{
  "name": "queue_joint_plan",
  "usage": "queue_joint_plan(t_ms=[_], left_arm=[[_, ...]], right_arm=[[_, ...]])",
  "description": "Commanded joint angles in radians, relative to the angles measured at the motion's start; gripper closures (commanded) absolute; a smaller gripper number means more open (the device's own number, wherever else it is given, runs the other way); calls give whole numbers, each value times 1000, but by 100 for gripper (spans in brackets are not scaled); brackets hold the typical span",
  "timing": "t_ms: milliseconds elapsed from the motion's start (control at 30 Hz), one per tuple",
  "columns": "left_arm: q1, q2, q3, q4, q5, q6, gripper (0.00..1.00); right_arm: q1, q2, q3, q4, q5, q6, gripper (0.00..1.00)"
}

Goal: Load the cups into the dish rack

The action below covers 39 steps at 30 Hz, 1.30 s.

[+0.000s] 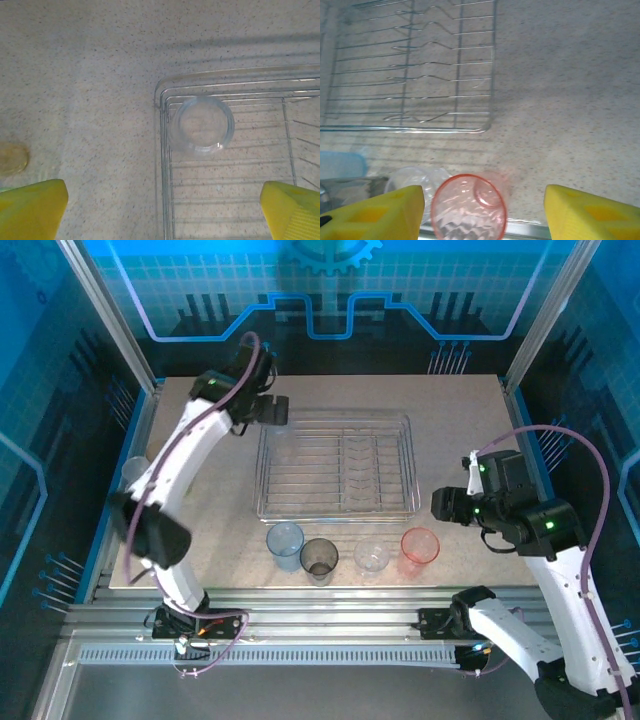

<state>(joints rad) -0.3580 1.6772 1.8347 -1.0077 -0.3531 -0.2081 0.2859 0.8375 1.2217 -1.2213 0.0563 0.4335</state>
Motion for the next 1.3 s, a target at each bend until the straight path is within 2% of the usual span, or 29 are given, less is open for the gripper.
queue_joint_plan(t_ms=[0, 167, 267, 400, 567, 767, 1033, 1267], left_arm=[[1, -196, -201, 183, 38, -7, 1], [1, -469, -510, 326, 120, 4, 1], [2, -585, -636, 332, 102, -11, 1], [2, -680, -743, 305, 89, -46, 1], [3, -734, -796, 252, 55, -97, 1], [4, -788, -850, 215, 14, -159, 1], [4, -856, -927, 195, 30, -247, 1], [4, -872, -952, 177, 36, -264, 1]], right_arm=[[41, 12, 13, 62, -106, 44, 36], [190, 96, 36, 125, -76, 71, 37], [313, 179, 67, 155, -25, 82, 37], [445, 298, 117, 189, 16, 83, 37], [567, 435, 177, 210, 31, 64, 36], [665, 571, 223, 235, 19, 49, 35], [740, 770, 326, 238, -2, 17, 36], [776, 937, 448, 210, -28, -26, 46]])
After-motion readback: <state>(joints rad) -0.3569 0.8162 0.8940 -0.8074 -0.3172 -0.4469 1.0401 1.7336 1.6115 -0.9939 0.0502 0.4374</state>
